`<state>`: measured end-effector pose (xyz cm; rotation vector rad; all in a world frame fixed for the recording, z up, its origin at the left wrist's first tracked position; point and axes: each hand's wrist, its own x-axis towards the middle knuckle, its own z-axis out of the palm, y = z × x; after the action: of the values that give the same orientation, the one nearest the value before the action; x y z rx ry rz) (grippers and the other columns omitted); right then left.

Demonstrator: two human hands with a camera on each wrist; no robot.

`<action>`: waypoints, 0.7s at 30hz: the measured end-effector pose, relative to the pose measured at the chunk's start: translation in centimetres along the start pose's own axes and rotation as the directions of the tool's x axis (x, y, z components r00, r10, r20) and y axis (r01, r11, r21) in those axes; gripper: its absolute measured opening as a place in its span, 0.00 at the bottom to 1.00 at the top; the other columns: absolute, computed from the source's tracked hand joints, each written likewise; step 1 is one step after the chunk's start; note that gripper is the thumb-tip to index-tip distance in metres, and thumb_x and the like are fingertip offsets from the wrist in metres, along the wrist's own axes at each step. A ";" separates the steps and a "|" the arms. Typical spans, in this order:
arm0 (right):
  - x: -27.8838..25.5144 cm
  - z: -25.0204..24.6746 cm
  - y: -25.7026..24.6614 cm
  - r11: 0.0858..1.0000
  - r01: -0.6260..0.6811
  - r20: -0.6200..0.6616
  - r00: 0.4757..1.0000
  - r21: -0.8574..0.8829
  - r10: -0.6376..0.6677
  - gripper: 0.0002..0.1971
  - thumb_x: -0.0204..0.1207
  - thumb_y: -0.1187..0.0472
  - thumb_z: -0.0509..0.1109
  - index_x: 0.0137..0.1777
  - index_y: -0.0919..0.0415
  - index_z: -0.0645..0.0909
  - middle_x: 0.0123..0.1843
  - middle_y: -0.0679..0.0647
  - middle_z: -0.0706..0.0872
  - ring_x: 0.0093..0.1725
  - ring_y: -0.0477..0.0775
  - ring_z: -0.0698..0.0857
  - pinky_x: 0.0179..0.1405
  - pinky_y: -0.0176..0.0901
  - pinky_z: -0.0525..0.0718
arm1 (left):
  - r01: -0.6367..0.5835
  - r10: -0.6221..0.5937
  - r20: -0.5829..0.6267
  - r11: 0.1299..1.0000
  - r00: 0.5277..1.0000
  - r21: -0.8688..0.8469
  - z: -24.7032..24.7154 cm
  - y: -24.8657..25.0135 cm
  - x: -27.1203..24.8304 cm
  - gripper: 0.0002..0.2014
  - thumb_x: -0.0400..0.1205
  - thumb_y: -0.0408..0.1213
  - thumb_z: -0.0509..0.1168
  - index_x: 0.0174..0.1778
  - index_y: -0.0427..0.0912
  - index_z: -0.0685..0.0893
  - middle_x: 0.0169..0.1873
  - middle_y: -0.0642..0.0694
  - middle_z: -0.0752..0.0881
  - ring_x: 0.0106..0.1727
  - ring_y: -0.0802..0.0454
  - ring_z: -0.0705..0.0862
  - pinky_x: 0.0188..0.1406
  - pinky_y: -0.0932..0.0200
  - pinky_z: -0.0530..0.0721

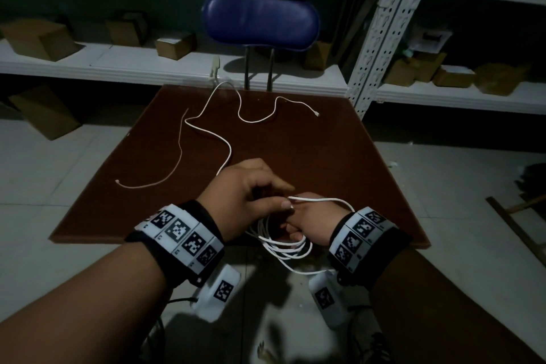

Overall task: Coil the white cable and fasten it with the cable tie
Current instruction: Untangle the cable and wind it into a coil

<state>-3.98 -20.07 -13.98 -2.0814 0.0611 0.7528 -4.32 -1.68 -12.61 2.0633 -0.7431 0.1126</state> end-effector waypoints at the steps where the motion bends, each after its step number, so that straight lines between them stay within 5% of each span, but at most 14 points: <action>1: 0.1 0.0 0.0 0.999 0.018 0.005 1.000 -0.040 -0.018 0.13 0.83 0.71 0.62 0.38 0.58 0.77 0.32 0.52 0.80 0.26 0.45 0.79 0.22 0.33 0.76 | -0.020 0.020 0.007 1.000 1.000 0.002 0.3 0.1 0.1 0.12 0.74 0.43 0.78 0.53 0.50 0.93 0.42 0.54 0.83 0.46 0.57 0.84 0.47 0.67 0.81; 4: 0.0 0.2 -0.2 0.992 0.062 -0.022 0.998 -0.106 -0.065 0.16 0.81 0.76 0.62 0.37 0.55 0.74 0.32 0.51 0.80 0.29 0.44 0.80 0.24 0.32 0.76 | -0.041 0.041 0.019 0.999 0.999 0.015 0.8 0.2 0.3 0.13 0.74 0.46 0.76 0.54 0.51 0.93 0.43 0.54 0.82 0.46 0.58 0.84 0.44 0.66 0.82; 9: 0.2 0.4 0.0 0.999 0.012 -0.028 1.000 -0.053 -0.013 0.12 0.82 0.71 0.62 0.38 0.59 0.78 0.31 0.51 0.83 0.17 0.40 0.80 0.18 0.33 0.74 | 0.019 -0.019 0.015 1.000 1.000 -0.017 1.1 -0.6 0.3 0.11 0.73 0.45 0.76 0.51 0.50 0.94 0.42 0.53 0.81 0.46 0.57 0.83 0.46 0.66 0.81; 12: -0.2 0.4 0.2 0.996 0.060 -0.009 0.998 -0.072 -0.061 0.13 0.82 0.67 0.62 0.37 0.57 0.81 0.30 0.48 0.84 0.19 0.39 0.79 0.24 0.35 0.76 | 0.055 -0.056 -0.007 0.997 0.998 -0.054 1.3 -0.5 0.3 0.06 0.75 0.43 0.74 0.44 0.49 0.93 0.43 0.51 0.82 0.47 0.56 0.83 0.48 0.62 0.83; 16: -0.5 0.7 0.1 0.979 0.164 0.027 0.986 -0.120 -0.162 0.16 0.86 0.55 0.63 0.36 0.56 0.80 0.27 0.47 0.80 0.18 0.36 0.77 0.30 0.37 0.74 | 0.252 -0.279 -0.083 0.936 0.957 -0.245 1.5 -1.0 0.4 0.01 0.79 0.40 0.71 0.43 0.49 0.86 0.42 0.47 0.91 0.45 0.48 0.89 0.52 0.42 0.88; 21: -0.9 1.0 0.0 0.956 0.234 0.013 0.972 -0.175 -0.236 0.17 0.85 0.49 0.64 0.35 0.53 0.79 0.29 0.47 0.80 0.19 0.37 0.76 0.33 0.41 0.77 | 0.336 -0.441 -0.135 0.819 0.887 -0.465 1.0 -1.1 0.7 0.11 0.78 0.28 0.68 0.46 0.50 0.78 0.35 0.44 0.89 0.40 0.44 0.86 0.46 0.48 0.82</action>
<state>-5.21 -19.53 -13.89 -2.2092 -0.2539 0.6224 -3.29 -2.35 -13.78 1.6918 -0.1557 -0.0380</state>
